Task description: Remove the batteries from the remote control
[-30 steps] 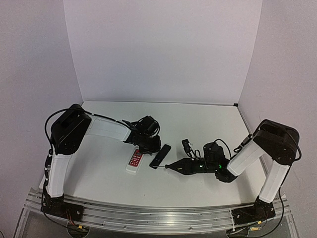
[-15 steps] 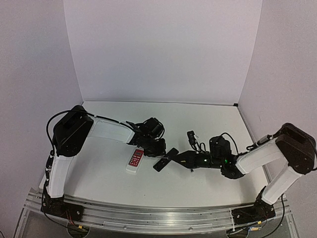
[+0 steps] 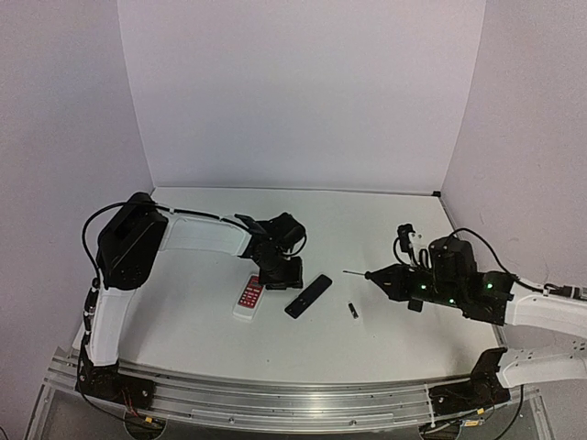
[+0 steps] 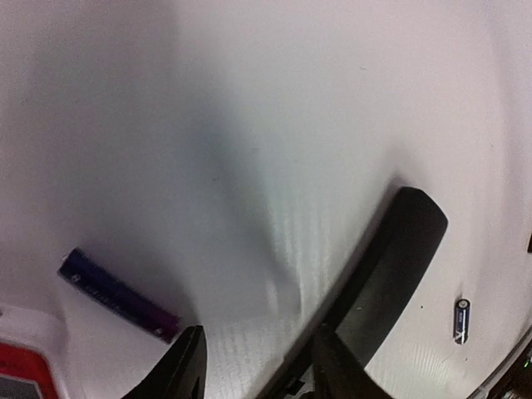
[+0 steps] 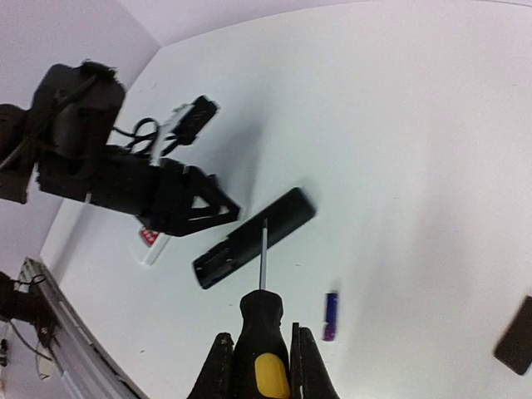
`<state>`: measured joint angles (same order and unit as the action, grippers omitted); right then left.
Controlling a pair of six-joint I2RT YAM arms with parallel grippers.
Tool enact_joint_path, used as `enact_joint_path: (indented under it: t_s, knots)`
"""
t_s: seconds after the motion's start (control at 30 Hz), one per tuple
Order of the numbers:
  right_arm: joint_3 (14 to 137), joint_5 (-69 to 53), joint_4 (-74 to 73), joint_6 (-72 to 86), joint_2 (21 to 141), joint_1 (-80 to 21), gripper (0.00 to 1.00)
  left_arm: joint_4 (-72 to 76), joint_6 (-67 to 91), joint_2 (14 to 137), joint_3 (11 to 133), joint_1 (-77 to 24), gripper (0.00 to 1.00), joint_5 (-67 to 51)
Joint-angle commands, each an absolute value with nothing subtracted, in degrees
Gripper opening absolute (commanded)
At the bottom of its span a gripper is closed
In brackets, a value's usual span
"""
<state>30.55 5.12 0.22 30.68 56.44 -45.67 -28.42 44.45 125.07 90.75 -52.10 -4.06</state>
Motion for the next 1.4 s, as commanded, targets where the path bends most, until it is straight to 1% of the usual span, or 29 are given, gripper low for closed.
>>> enact_joint_path:
  t_s: [0.0, 0.1, 0.13, 0.17, 0.27, 0.4, 0.5, 0.63, 0.8, 0.87, 1.0, 1.07, 1.27, 1.37]
  knots:
    - [32.3, 21.8, -12.0, 29.6, 52.6, -45.5, 0.0, -34.1, 40.8, 117.6, 91.5, -50.9, 0.6, -0.5]
    - [32.9, 27.1, -11.8, 32.5, 55.2, -45.4, 0.0, -31.8, 38.1, 111.5, 89.1, -50.9, 0.92, -0.6]
    - [33.3, 29.7, -11.4, 35.0, 57.3, -45.3, 0.0, -30.6, 37.5, 109.2, 87.9, -50.9, 0.97, -0.8]
    - [33.7, 31.9, -10.3, 37.0, 59.4, -45.3, 0.0, -29.4, 37.1, 107.1, 86.5, -50.9, 0.99, -1.0]
    - [34.3, 34.5, -3.6, 38.5, 65.5, -44.3, 0.0, -25.8, 34.9, 101.3, 81.2, -50.9, 1.0, -2.8]
    - [35.9, 32.0, 0.1, 38.0, 72.5, -42.4, 0.0, -22.2, 33.6, 93.9, 74.1, -51.0, 1.0, -3.2]
    - [35.9, 29.9, 2.5, 40.5, 76.0, -41.1, 0.0, -20.8, 33.7, 89.7, 68.8, -50.9, 1.0, -1.9]
    - [34.5, 27.3, 4.7, 44.4, 80.1, -40.4, 0.0, -20.5, 34.9, 86.5, 64.6, -50.9, 1.0, -0.9]
    - [32.1, 24.7, 4.9, 47.6, 81.6, -40.4, 0.03, -20.3, 35.4, 85.9, 63.4, -50.9, 1.0, -0.6]
    - [30.8, 23.9, 4.9, 49.1, 81.1, -40.4, 0.06, -19.9, 35.6, 86.1, 63.2, -50.9, 1.0, -0.9]
    - [28.1, 22.3, 4.8, 51.1, 79.5, -40.4, 0.2, -18.6, 35.4, 87.3, 63.5, -50.9, 1.0, -2.4]
    - [27.0, 21.4, 4.7, 52.0, 78.8, -40.4, 0.22, -18.3, 35.2, 88.6, 64.0, -50.9, 1.0, -3.5]
    - [25.1, 20.7, 4.6, 53.0, 76.4, -40.4, 0.24, -18.6, 33.6, 92.7, 66.1, -50.9, 1.0, -5.1]
    - [25.6, 19.9, 3.6, 51.6, 75.7, -40.4, 0.3, -18.4, 32.2, 94.2, 67.0, -50.9, 1.0, -5.7]
